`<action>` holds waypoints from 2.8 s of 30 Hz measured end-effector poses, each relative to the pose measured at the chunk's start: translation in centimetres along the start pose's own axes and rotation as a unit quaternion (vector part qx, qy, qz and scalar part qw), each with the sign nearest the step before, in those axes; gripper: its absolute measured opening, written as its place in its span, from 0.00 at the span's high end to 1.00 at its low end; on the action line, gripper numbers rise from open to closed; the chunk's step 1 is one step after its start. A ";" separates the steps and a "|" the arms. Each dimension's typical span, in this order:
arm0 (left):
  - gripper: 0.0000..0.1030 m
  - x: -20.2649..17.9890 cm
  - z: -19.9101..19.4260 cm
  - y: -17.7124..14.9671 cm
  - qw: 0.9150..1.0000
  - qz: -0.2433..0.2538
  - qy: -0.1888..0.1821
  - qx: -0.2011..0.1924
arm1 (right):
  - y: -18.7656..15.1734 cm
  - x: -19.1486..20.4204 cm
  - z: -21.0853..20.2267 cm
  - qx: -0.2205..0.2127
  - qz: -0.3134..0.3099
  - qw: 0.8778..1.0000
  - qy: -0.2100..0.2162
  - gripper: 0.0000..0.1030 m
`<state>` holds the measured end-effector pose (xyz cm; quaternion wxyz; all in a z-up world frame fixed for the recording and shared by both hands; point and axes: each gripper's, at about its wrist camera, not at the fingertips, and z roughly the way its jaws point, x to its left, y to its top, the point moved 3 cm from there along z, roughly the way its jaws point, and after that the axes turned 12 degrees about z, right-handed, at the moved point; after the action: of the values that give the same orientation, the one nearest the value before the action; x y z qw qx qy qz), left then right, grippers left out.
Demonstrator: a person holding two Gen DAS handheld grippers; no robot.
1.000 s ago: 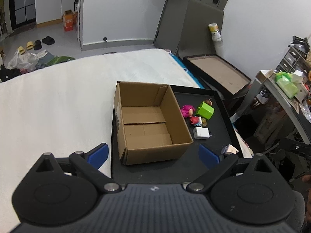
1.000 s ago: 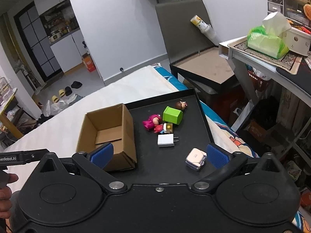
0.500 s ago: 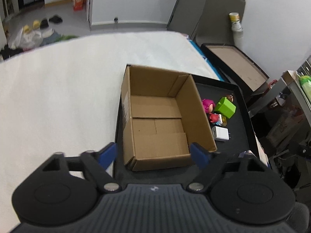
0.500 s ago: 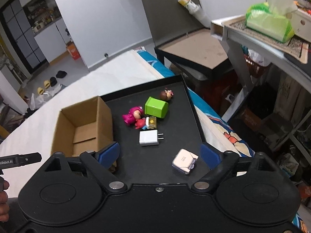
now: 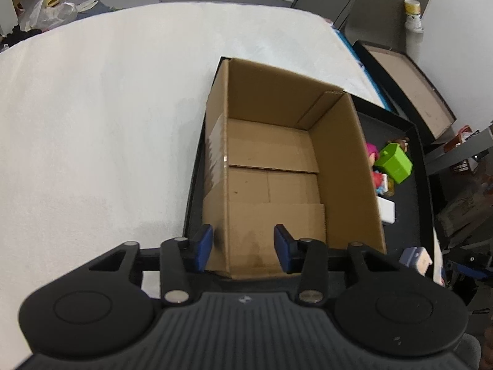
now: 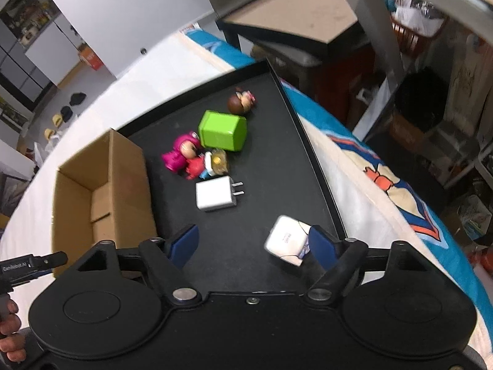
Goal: Organize rigid objects
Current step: 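Move the right gripper to the lavender cube charger and close on it, then carry the lavender charger over the cardboard box and open the right gripper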
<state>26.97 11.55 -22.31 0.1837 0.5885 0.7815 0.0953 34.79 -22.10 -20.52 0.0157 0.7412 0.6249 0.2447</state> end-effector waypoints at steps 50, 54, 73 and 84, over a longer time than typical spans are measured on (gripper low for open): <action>0.86 1.5 1.9 0.7 0.999 0.041 -0.025 0.019 | -0.4 1.0 2.1 0.039 0.021 0.999 -0.029 0.59; 0.85 1.9 2.1 0.4 0.999 0.025 -0.037 0.016 | 0.1 2.9 0.6 0.026 0.002 1.000 -0.018 0.59; 0.83 2.0 1.5 -0.4 0.997 0.032 -0.062 0.012 | 0.5 12.6 -2.1 -0.008 -0.084 0.996 0.015 0.59; 0.83 2.9 1.4 -0.4 0.997 0.014 -0.080 0.006 | -0.7 17.5 -0.7 0.003 -0.125 0.992 0.026 0.59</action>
<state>26.50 14.10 -24.28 0.2413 0.6062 0.7565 0.0459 35.61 -5.77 -14.11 0.0275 0.6505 0.7139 0.2577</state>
